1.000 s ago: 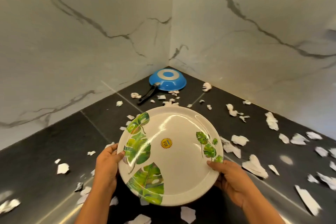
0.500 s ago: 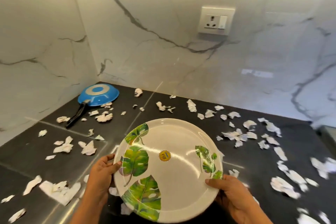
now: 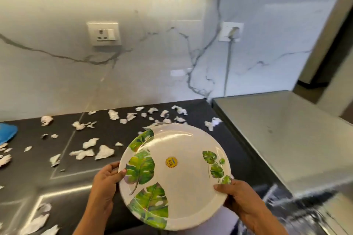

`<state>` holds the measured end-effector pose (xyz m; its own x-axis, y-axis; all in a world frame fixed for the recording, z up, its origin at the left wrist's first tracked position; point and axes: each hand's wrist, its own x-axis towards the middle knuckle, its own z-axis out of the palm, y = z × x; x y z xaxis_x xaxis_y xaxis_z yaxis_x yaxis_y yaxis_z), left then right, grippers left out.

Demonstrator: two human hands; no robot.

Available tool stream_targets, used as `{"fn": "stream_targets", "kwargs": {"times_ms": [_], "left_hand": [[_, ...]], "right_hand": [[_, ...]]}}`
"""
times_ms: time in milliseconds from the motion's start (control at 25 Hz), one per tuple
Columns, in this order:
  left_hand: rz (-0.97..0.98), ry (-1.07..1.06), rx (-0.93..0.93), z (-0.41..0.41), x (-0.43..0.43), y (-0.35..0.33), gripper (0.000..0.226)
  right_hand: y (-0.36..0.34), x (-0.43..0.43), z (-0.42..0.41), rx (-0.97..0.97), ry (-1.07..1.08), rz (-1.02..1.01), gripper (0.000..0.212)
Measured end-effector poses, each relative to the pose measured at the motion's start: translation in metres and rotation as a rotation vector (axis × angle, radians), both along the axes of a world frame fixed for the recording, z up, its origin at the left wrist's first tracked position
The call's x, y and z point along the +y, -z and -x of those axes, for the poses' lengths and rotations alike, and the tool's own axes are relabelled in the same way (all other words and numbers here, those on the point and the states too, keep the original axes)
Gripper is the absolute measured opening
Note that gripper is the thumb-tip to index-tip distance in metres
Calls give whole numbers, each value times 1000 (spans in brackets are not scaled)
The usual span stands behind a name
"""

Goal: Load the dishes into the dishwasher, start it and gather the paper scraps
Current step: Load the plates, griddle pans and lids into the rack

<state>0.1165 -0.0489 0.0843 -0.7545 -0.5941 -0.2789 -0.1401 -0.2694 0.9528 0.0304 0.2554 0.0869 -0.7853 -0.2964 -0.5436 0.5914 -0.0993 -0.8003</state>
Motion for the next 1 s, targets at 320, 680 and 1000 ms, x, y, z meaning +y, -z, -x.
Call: {"fn": "stream_targets", "kwargs": {"times_ms": [320, 680, 1000], "left_hand": [[0, 310, 28, 35, 135, -5, 17], [61, 604, -9, 66, 272, -4, 18], [69, 866, -78, 119, 396, 20, 29]], "right_hand": [[3, 149, -57, 39, 321, 13, 23], [24, 269, -114, -11, 631, 75, 24], [37, 349, -144, -136, 963, -8, 18]]}}
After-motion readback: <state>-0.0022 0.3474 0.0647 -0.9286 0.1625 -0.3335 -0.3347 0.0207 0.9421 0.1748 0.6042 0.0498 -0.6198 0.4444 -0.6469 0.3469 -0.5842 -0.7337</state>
